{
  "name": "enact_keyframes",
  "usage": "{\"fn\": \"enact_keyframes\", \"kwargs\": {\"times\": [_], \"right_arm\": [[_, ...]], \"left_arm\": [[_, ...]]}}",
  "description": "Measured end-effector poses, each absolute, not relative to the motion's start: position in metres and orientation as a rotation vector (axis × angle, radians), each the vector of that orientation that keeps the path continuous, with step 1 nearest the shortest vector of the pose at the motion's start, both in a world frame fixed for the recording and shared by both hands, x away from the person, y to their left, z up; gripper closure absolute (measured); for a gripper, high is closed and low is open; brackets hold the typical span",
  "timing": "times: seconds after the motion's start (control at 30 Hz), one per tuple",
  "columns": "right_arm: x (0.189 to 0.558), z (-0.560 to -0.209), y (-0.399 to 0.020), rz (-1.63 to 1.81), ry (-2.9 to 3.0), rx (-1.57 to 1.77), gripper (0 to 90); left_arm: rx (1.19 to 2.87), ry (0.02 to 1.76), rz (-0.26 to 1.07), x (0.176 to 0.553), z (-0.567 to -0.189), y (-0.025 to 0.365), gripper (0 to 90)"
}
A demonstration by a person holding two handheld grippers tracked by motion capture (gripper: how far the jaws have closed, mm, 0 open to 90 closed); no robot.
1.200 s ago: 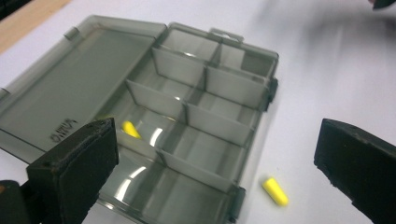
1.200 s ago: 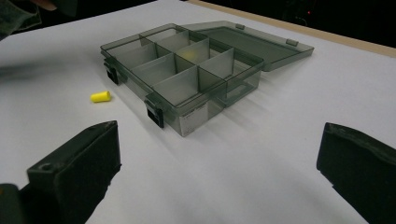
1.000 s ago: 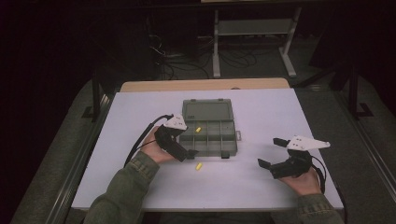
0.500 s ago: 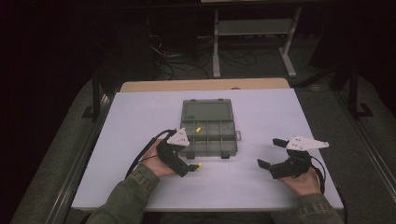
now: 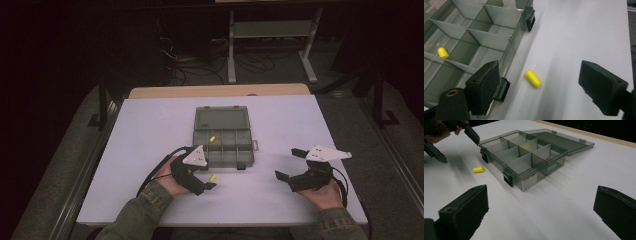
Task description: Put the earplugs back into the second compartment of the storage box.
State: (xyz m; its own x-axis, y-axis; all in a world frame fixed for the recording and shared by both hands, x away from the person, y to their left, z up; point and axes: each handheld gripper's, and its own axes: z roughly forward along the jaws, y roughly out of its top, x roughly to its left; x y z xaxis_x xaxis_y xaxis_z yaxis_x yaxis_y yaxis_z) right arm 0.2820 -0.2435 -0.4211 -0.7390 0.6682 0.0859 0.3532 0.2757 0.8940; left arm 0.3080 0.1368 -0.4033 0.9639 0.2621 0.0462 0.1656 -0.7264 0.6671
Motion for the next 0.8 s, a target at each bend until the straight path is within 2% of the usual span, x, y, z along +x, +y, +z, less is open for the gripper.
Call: {"fn": "enact_keyframes", "kwargs": {"times": [0.33,0.8], "right_arm": [[0.282,-0.422,-0.241,1.451,2.256,0.920,0.0],[0.282,-0.422,-0.240,1.456,2.274,0.920,0.0]], "left_arm": [[2.396,0.305,0.168,0.314,-0.412,0.136,40.0],[2.444,0.341,0.149,0.319,-0.429,0.126,53.5]]}}
